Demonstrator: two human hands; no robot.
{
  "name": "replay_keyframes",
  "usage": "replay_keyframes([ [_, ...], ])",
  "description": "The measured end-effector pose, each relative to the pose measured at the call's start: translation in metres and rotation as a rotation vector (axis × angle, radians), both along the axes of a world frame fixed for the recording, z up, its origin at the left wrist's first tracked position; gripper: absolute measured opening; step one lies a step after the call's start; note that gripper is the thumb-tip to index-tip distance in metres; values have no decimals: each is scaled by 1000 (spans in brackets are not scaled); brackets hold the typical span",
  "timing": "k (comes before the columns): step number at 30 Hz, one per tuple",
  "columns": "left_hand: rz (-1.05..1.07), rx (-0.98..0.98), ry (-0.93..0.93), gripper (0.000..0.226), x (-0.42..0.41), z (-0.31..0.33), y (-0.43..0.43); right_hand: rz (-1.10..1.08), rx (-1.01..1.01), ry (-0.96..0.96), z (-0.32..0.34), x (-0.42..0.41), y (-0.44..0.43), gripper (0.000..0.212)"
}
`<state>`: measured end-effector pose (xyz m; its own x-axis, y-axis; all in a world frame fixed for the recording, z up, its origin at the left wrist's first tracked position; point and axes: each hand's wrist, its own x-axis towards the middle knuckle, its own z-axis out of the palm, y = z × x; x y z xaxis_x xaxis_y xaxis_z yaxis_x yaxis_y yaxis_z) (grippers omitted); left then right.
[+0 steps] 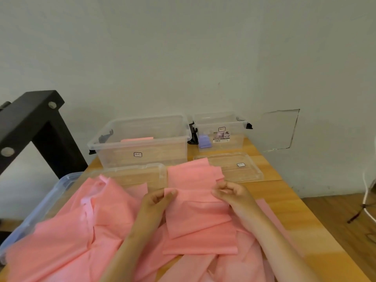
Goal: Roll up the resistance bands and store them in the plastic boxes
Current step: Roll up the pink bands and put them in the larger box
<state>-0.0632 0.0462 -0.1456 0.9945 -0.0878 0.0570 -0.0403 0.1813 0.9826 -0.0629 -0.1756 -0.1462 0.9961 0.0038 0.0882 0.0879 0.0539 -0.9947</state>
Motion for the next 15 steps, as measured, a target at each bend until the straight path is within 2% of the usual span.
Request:
replay_keyframes([
  [2, 4, 26, -23, 32, -1, 1, 0, -9, -6, -11, 1, 0, -2, 6],
  [6, 12, 40, 1, 9, -3, 4, 0, -31, -140, -48, 4, -2, -7, 8],
  [10, 39, 64, 9, 16, -5, 4, 2, -27, -188, -89, 4, -4, -7, 4],
  [15, 78, 77, 12, 26, -8, 3, 3, 34, -142, -76, 6, -8, -10, 17],
])
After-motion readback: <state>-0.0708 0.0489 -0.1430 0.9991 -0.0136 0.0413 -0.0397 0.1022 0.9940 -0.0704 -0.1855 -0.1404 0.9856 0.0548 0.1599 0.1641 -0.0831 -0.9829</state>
